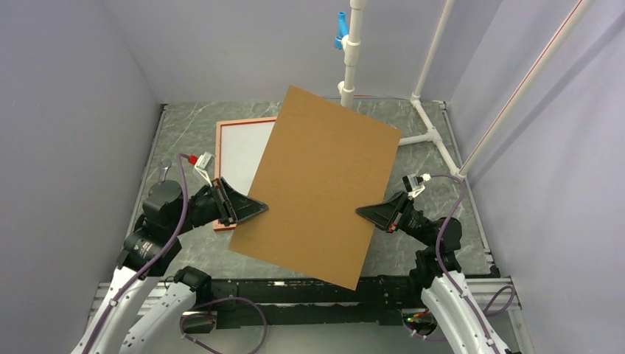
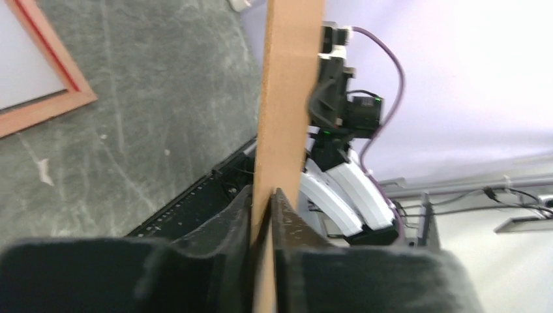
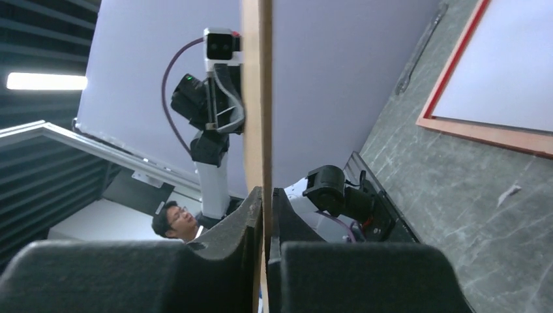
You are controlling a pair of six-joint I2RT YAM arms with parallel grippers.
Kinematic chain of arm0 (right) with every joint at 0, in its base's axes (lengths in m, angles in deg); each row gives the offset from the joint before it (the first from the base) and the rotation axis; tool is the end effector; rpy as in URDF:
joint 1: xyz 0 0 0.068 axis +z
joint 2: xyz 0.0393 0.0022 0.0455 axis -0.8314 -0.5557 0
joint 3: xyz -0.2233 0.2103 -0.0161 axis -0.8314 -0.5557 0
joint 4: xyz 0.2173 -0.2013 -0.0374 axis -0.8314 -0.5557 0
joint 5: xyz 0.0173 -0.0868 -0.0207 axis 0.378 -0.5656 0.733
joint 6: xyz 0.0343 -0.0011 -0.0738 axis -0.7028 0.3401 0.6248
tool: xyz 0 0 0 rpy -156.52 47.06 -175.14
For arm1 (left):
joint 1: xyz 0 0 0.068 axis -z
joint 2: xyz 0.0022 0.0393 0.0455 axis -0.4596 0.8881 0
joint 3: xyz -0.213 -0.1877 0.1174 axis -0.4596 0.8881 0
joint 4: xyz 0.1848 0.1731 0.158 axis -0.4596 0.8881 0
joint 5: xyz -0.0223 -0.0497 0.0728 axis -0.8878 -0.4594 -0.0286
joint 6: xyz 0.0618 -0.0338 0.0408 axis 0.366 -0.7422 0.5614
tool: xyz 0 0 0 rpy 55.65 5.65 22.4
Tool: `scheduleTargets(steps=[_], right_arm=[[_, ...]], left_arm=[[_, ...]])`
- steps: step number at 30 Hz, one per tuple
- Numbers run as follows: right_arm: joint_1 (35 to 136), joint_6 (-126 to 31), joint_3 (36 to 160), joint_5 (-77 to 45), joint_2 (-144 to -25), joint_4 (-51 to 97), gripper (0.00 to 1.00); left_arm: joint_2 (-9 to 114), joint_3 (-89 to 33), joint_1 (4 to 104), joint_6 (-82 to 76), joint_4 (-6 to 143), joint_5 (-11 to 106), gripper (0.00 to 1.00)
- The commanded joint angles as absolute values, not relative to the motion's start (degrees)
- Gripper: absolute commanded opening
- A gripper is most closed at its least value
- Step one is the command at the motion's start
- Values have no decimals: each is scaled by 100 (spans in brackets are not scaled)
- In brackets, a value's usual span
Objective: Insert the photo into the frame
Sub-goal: Turn over the photo frame item at the center of the board.
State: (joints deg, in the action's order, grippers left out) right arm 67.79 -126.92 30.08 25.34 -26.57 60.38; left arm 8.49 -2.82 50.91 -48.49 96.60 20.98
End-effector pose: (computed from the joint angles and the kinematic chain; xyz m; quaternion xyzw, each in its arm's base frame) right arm 0.1344 0.0816 0.2564 0.0442 0.6160 0.7198 0.3170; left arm 0.1239 -0.0980 0.3791 -0.0302 0.7582 -0.5705 0.3143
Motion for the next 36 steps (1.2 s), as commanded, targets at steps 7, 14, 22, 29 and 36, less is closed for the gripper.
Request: scheduleTargets(steps=[7,14,22,29,36], right_arm=[[6837,-10920,4556,2623,-2393,3451,0],[6837,-8587,6744,1518,-3241,-466,0],[6839,-7479,8907,62,-4445,-3034,0],[6835,-6870,10075,-625,-5379,-4094,0],[6837,-6360,11031,-873,-6134,-4889,0]], left_arm=[[949,-425,5057,-4283,10144,2432,97],[1195,-1085,5057,-3497,11443,3408,99],[1512,-1338,5055,-2850,12409,4099,99],[1541,-1090,5057,-2815,12257,3903,99],[1614,-1048,5057,-2675,12325,3875,99]])
